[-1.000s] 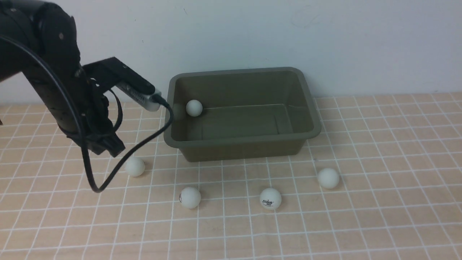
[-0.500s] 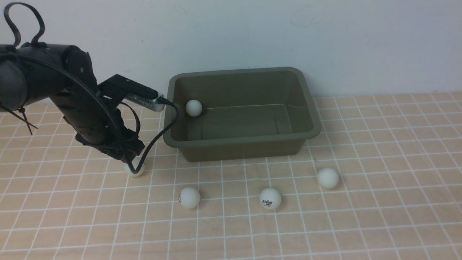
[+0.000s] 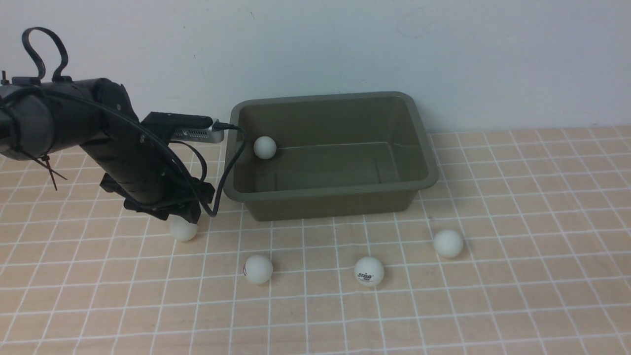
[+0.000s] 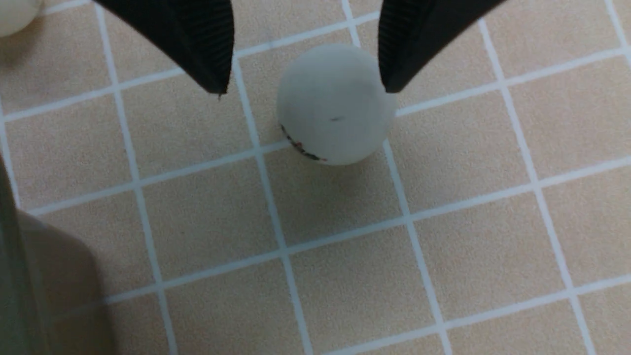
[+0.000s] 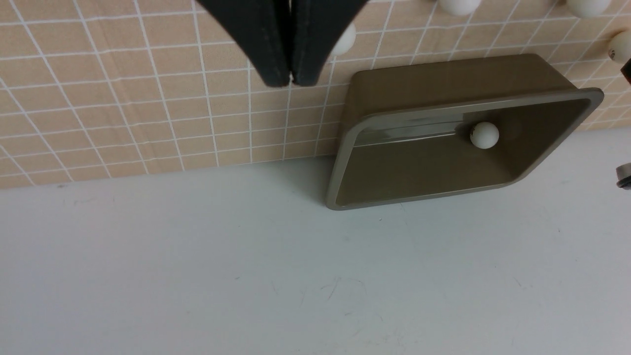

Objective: Put the table tennis balls into the box on the light coffee tablecloth.
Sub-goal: 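Reach for and grasp a ping pong ball on the table beside the basket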

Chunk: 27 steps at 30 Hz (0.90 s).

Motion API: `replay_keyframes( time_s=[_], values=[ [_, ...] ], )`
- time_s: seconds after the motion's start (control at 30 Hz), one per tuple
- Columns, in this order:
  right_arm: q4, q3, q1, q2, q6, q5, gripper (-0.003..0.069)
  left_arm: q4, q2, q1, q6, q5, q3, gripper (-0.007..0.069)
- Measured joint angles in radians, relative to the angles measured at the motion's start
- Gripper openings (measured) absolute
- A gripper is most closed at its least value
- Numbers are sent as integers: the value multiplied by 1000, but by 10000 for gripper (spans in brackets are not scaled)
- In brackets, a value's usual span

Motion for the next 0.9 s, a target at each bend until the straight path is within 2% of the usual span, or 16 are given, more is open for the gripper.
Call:
replay_keyframes(
  time_s=[0.23, 0.5, 0.9],
  values=[
    [0, 0, 0, 0, 0, 0, -14, -2, 2, 0, -2, -27, 0, 331],
    [0, 0, 0, 0, 0, 0, -14, 31, 2, 0, -3, -32, 0, 373],
    [0, 0, 0, 0, 0, 0, -14, 30, 87, 0, -5, -52, 0, 370]
  ],
)
